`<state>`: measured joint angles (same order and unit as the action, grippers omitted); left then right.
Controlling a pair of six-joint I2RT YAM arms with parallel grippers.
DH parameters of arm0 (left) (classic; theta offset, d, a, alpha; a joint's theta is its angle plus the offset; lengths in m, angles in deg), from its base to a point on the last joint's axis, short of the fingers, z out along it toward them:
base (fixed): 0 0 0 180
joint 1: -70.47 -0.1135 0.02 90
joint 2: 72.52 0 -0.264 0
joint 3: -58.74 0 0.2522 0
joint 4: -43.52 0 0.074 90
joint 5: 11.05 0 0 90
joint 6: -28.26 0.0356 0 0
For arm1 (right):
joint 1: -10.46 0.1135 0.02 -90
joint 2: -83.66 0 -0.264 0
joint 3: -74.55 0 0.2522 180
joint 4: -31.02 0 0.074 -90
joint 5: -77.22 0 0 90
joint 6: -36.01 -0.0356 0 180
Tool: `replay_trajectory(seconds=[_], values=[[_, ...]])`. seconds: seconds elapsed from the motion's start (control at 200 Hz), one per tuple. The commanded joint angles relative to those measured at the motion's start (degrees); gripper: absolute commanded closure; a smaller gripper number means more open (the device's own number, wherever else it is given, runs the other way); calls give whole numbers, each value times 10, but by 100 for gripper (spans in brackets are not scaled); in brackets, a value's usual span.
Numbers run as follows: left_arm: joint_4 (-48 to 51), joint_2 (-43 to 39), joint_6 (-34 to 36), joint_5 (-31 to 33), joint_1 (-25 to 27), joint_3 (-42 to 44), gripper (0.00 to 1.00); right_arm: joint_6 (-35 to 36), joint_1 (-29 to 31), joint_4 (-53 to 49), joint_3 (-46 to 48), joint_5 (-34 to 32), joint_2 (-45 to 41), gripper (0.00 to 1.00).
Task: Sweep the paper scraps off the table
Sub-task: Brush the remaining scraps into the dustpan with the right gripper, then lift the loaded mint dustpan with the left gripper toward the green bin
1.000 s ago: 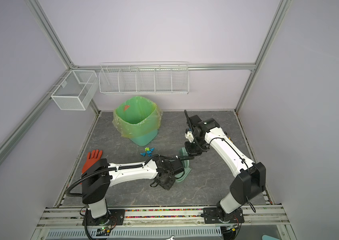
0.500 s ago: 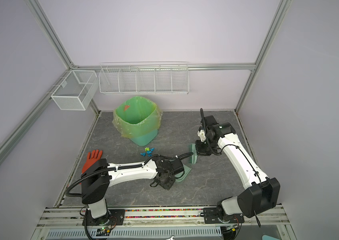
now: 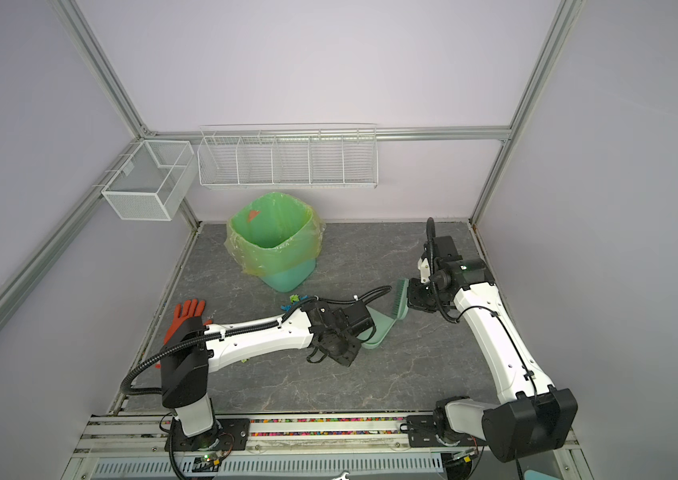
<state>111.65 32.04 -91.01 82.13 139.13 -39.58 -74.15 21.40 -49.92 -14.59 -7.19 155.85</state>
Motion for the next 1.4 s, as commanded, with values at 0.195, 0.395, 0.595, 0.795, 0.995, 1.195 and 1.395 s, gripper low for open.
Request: replay_trajectory(seconds=[0.195, 0.395, 0.595, 0.795, 0.995, 1.195, 1.395], values=[[30, -10, 10, 13, -34, -45, 100, -2, -46, 6, 17, -8, -37, 93], [22, -26, 6, -25, -49, -59, 100, -7, -58, 23, 36, -2, -59, 93], [52, -19, 11, -18, -49, -93, 100, -14, -60, 28, 52, 4, -76, 93], [43, -9, 10, -17, -52, -116, 100, -18, -61, 38, 83, 28, -99, 93], [63, 8, 20, 2, -56, -180, 100, -26, -61, 51, 97, 33, -113, 93], [105, 23, 29, 27, -63, -231, 100, -24, -60, 57, 119, 41, -123, 93], [122, 30, 28, 37, -71, -263, 100, -21, -61, 58, 131, 32, -134, 93]])
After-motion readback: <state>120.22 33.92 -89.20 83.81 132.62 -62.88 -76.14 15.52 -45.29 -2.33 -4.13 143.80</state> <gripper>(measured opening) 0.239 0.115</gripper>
